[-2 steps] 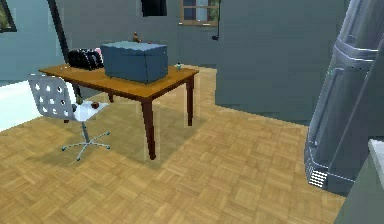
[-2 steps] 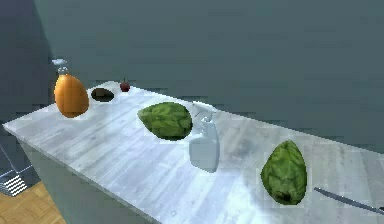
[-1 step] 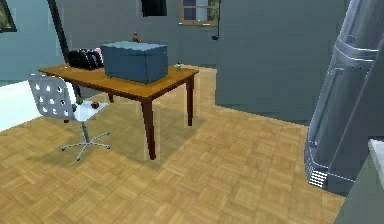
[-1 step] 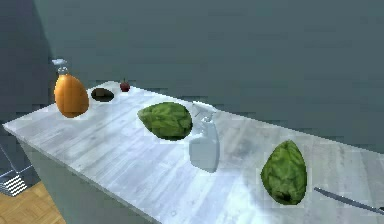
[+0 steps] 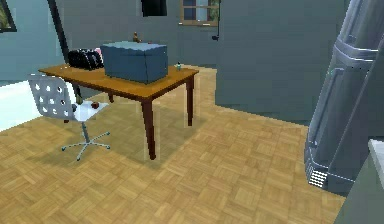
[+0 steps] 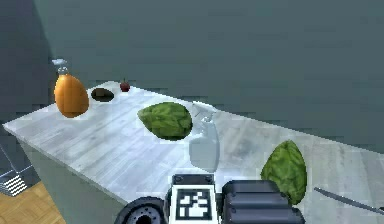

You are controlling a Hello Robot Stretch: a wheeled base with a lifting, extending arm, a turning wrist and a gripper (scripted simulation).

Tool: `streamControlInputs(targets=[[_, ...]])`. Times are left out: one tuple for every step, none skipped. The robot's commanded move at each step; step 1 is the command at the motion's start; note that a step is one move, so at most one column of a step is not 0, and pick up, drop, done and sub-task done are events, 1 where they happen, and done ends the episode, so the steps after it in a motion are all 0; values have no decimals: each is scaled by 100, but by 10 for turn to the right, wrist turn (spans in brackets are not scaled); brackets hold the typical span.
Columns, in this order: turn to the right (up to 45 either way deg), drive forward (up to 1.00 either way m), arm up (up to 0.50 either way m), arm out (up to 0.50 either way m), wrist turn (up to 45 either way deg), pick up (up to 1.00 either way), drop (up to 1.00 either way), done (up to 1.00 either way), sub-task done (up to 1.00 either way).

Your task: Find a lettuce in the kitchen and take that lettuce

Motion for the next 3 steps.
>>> streamControlInputs(targets=[[0,0,0,28,0,0,0,0,0],[0,0,0,0,450,0,0,0,0],[0,0,0,0,450,0,0,0,0]])
